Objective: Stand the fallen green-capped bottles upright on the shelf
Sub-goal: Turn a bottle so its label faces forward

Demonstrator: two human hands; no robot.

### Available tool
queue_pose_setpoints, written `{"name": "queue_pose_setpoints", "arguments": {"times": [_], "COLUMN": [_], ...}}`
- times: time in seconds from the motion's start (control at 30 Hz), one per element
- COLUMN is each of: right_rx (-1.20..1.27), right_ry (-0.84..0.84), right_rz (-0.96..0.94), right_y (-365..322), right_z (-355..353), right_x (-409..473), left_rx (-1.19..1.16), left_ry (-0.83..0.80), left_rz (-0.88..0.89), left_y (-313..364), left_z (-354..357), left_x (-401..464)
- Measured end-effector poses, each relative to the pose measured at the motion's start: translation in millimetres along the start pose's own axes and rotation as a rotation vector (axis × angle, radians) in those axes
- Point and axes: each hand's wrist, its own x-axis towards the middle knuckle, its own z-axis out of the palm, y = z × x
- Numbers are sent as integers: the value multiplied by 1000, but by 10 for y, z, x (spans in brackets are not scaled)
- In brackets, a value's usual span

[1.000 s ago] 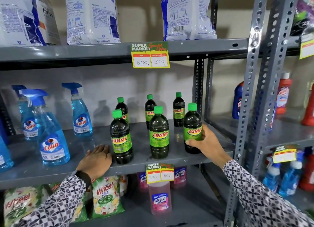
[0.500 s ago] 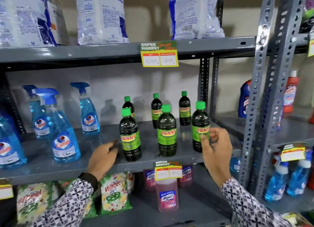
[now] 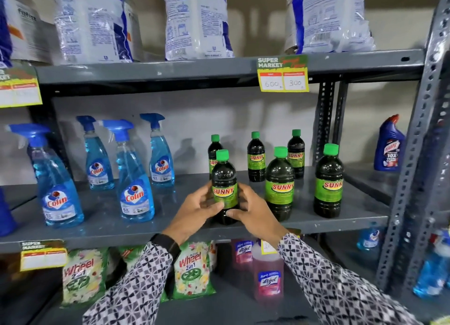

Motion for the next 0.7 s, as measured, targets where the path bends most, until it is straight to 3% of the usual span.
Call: {"name": "queue_pose_setpoints", "arguments": {"times": [0.33,0.43,0.53,0.57,0.63,0.7], "right_rx": [-4,25,-42,-53,-85,-112], "right_ry": [31,20,304,442,646,660], "right_rz": [-25,-31,-124,-170,-217,-164], "right_y": [-58,-117,-101,-63,60,186], "right_z": [198,156,-50,-151,-367,-603], "right_x": [-51,-184,-471,-564,-680,-696], "left_rx": [9,-92,-148,-138,-67,43], "left_ry": [21,136,564,630,571,346], "left_rz": [22,35,93,115,158,180], "left_y": [-74,-5,72,124,269,422], "left_z": [-79,-24,130,219,488,833], "left_x": [-153,-301,-529,-601,-646,-550]}}
